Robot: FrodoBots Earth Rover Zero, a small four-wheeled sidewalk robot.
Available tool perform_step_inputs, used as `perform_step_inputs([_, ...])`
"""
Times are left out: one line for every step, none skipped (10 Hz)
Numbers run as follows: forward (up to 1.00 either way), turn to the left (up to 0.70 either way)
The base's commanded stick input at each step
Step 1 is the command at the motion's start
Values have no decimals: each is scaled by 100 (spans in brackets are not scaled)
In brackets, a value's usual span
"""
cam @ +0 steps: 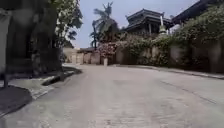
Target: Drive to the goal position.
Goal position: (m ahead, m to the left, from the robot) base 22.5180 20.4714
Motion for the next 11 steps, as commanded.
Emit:
perform_step_inputs([100,8])
perform_step_inputs([100,8])
perform_step_inputs([100,8])
perform_step_inputs([100,8])
perform_step_inputs([100,8])
perform_step_inputs([100,8])
perform_step_inputs([100,8])
perform_step_inputs([100,8])
perform_step_inputs([100,8])
perform_step_inputs([100,8])
perform_step_inputs([100,7])
